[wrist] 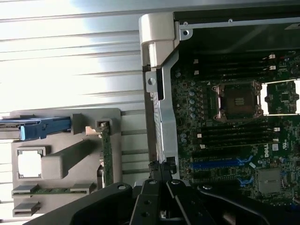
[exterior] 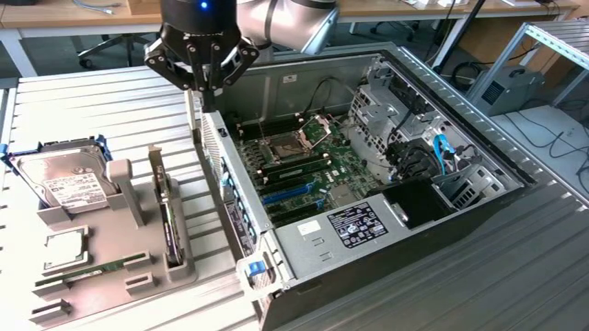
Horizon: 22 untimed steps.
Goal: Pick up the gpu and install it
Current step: 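Reach for the gpu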
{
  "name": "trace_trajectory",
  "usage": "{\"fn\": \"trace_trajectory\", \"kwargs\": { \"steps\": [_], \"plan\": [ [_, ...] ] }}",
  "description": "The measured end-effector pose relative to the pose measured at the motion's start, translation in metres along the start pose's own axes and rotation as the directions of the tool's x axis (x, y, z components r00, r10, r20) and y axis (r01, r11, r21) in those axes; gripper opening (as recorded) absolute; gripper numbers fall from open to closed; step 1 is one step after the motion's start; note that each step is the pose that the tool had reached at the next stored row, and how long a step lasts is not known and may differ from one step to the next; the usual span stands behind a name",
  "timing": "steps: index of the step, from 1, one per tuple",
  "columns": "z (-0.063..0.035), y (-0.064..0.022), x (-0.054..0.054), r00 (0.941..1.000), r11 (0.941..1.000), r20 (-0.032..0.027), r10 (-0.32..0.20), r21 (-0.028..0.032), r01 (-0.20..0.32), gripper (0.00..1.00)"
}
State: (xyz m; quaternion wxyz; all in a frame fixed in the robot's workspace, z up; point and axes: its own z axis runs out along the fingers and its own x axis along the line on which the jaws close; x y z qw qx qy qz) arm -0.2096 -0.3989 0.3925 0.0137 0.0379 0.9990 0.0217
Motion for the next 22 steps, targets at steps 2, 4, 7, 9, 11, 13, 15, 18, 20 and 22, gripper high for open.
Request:
{"fn": "trace_trajectory", "kwargs": {
  "steps": [2,4,7,9,11,13,15,18,20,22],
  "plan": [
    [-0.0001,-0.0002,0.002,1.0000,1.0000,-0.0001,0.000,0.0000,0.000,0.11],
    [-0.0001,-0.0003,0.004,1.0000,1.0000,0.0000,0.000,0.0000,0.000,0.11],
    [-0.0002,-0.0005,0.006,1.0000,1.0000,0.0000,0.000,0.0000,0.000,0.11],
    [-0.0002,-0.0006,0.007,1.0000,1.0000,0.0000,0.000,0.0000,0.000,0.11],
    [-0.0002,-0.0007,0.008,1.0000,1.0000,0.0000,0.000,0.0000,0.000,0.11],
    [-0.0003,-0.0007,0.009,1.0000,1.0000,-0.0001,0.000,0.0000,0.000,0.11],
    [-0.0003,-0.0008,0.009,1.0000,1.0000,0.0000,0.000,0.0000,0.000,0.11],
    [-0.0003,-0.0008,0.011,1.0000,1.0000,0.0000,0.000,0.0000,0.000,0.11],
    [-0.0003,-0.0009,0.011,1.0000,1.0000,0.0000,0.000,0.0000,0.000,0.11],
    [-0.0004,-0.0009,0.012,1.0000,1.0000,-0.0001,0.000,0.0001,0.000,0.11]
  ]
}}
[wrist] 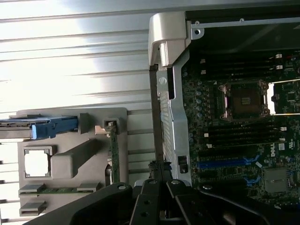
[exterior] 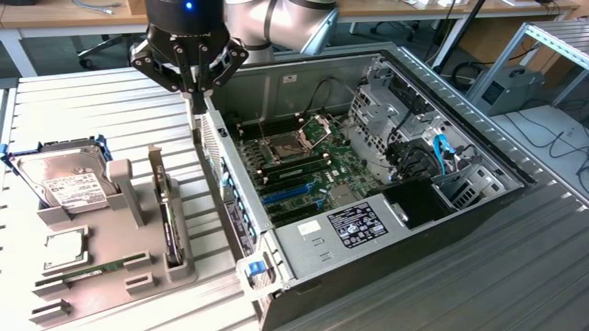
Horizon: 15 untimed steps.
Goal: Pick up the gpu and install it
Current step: 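Reach for the gpu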
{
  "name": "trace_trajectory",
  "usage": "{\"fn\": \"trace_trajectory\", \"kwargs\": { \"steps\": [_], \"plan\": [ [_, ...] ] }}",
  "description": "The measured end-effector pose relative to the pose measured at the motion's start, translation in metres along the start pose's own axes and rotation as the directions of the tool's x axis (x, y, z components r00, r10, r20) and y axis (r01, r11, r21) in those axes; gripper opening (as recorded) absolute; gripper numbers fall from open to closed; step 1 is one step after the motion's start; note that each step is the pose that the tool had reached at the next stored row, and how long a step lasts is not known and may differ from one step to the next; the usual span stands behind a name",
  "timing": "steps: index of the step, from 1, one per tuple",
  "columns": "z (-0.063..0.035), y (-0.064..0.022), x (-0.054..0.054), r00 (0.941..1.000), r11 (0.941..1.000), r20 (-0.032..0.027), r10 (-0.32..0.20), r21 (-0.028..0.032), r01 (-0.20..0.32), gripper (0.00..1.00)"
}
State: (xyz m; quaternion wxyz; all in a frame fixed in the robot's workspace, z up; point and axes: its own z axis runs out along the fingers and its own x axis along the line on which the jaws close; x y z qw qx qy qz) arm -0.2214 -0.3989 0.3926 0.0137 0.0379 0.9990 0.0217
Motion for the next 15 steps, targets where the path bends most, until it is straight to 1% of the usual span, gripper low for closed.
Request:
{"fn": "trace_trajectory", "kwargs": {
  "steps": [15],
  "plan": [
    [-0.0002,-0.0005,0.0070,1.0000,1.0000,0.0000,0.000,0.0000,0.000,0.11]
  ]
}}
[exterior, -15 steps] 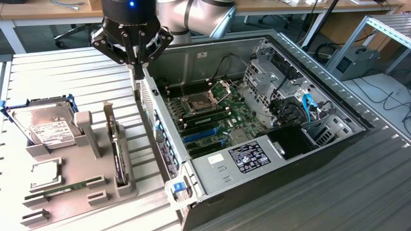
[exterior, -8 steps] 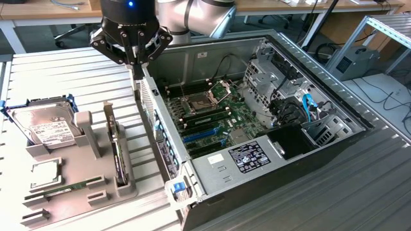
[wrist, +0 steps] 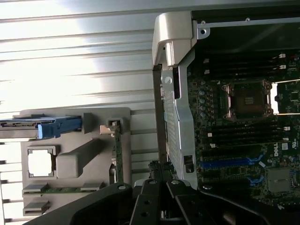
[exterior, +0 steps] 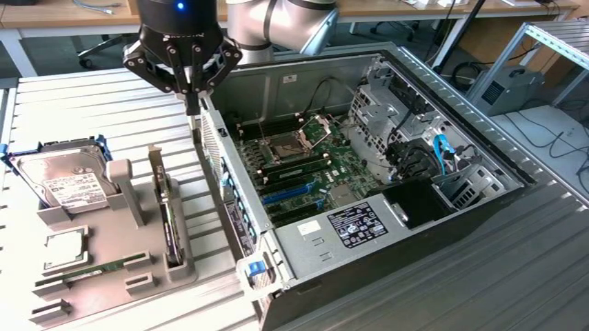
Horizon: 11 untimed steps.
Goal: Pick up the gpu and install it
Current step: 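Reach for the gpu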
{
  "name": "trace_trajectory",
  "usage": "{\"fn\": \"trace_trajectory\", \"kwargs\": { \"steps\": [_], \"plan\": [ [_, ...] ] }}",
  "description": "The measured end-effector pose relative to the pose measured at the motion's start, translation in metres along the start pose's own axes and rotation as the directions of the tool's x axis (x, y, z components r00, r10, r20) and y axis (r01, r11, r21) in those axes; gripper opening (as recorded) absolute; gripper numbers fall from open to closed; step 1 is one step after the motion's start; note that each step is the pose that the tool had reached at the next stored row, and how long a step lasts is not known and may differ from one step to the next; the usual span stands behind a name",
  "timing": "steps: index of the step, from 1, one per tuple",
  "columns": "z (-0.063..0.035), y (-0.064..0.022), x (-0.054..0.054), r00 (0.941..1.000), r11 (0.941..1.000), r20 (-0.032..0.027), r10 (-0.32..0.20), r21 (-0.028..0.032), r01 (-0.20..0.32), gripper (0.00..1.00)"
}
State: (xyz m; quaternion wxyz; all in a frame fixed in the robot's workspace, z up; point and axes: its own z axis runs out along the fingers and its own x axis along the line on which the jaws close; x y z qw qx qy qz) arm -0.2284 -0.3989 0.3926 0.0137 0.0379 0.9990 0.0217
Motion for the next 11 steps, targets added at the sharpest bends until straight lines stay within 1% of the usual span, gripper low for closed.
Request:
{"fn": "trace_trajectory", "kwargs": {
  "steps": [11],
  "plan": [
    [-0.0001,-0.0004,0.0053,1.0000,1.0000,0.0000,0.000,0.0000,0.000,0.11]
  ]
}}
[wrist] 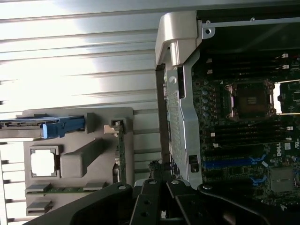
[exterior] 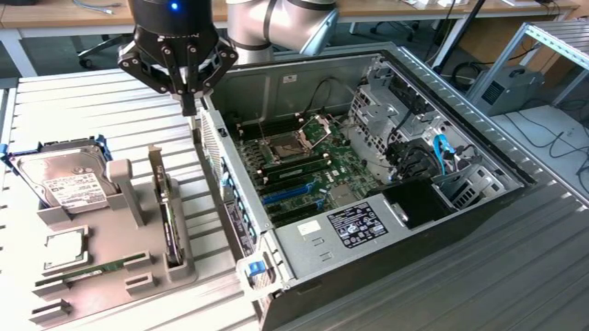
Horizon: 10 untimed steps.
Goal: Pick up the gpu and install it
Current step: 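Reach for the gpu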
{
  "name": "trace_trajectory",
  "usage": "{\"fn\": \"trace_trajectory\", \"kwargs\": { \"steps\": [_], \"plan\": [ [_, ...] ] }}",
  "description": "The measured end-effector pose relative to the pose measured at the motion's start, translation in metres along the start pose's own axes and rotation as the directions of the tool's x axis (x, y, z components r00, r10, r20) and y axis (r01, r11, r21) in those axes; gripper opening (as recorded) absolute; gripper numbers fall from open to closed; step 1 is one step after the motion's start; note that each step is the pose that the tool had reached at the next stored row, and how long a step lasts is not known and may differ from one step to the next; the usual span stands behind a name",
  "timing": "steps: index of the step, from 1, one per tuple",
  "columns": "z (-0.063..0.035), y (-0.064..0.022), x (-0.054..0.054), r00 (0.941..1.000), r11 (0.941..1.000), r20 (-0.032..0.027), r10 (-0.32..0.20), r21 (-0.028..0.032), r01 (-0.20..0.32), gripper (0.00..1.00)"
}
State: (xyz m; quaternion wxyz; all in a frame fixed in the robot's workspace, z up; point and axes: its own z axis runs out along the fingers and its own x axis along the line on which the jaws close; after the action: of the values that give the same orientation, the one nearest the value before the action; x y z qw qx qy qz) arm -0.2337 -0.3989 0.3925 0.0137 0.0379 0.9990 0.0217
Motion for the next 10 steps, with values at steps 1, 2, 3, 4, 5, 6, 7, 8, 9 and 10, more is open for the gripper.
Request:
{"fn": "trace_trajectory", "kwargs": {
  "steps": [1,2,3,4,5,6,7,8,9,10],
  "plan": [
    [0.0000,0.0000,0.0005,1.0000,1.0000,0.0000,0.000,0.0000,0.000,0.11],
    [0.0000,-0.0001,0.0009,1.0000,1.0000,0.0000,0.000,0.0000,0.000,0.11],
    [0.0000,-0.0001,0.0013,1.0000,1.0000,0.0000,0.000,0.0000,0.000,0.11],
    [0.0000,-0.0001,0.0018,1.0000,1.0000,0.0000,0.000,0.0000,0.000,0.11],
    [0.0000,-0.0002,0.0022,1.0000,1.0000,0.0000,0.000,-0.0001,0.000,0.11],
    [0.0000,-0.0002,0.0024,1.0000,1.0000,0.0000,0.000,-0.0001,0.000,0.11],
    [-0.0001,-0.0002,0.0027,1.0000,1.0000,0.0000,0.000,0.0000,0.000,0.11],
    [-0.0001,-0.0002,0.0030,1.0000,1.0000,0.0000,0.000,0.0000,0.000,0.11],
    [0.0000,-0.0003,0.0032,1.0000,1.0000,0.0001,0.000,-0.0001,0.000,0.11],
    [0.0000,-0.0003,0.0034,1.0000,1.0000,0.0000,0.000,-0.0001,0.000,0.11]
  ]
}}
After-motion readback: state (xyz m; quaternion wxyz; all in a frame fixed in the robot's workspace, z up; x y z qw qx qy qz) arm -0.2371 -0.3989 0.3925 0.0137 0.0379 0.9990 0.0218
